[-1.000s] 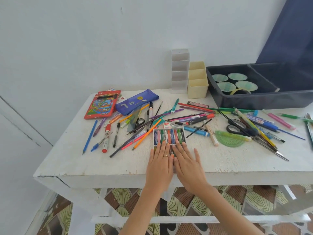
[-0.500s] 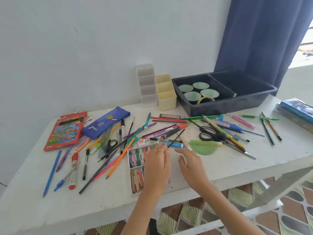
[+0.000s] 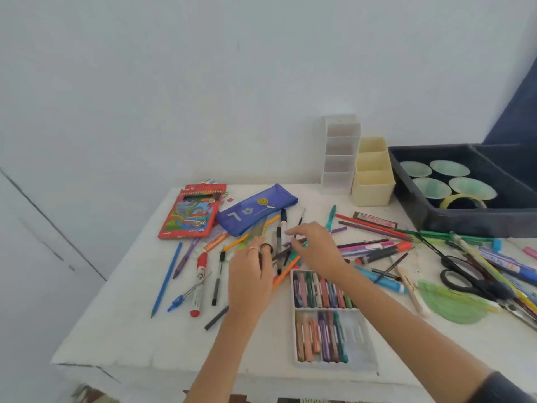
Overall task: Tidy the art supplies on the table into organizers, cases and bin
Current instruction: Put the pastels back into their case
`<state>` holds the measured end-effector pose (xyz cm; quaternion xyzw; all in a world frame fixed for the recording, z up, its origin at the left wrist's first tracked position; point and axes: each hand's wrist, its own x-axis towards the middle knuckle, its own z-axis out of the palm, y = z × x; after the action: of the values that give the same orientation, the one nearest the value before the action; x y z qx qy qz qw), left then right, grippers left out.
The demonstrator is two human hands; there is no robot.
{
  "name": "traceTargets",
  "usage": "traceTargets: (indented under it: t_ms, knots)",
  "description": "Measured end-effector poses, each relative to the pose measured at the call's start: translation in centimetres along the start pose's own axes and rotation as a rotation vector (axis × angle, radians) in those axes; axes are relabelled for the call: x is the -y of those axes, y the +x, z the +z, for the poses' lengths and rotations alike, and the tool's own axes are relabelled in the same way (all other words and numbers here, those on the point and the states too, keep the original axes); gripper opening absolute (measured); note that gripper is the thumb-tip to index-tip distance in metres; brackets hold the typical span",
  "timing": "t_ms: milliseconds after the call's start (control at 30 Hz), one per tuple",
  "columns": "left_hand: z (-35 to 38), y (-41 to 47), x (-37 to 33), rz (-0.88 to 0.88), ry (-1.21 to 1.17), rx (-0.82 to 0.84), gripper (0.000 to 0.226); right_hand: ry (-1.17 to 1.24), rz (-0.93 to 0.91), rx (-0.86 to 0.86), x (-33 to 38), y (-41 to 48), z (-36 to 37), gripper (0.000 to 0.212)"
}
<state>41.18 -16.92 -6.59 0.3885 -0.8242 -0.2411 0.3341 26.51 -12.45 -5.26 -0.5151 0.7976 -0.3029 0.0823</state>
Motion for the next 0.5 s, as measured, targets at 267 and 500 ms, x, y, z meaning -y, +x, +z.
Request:
traceTargets:
  t_ms: [267, 500]
  knots:
    - [-1.5, 1.0, 3.1, -0.097, 0.059, 0.017, 0.029, -0.143, 0.226, 0.148, 3.0, 5.1, 4.2, 0.044]
    - [-1.2, 1.2, 4.2, -0.129, 0.034, 0.024, 0.028, -0.262, 0.371, 0.053, 3.7, 5.2, 5.9, 0.025]
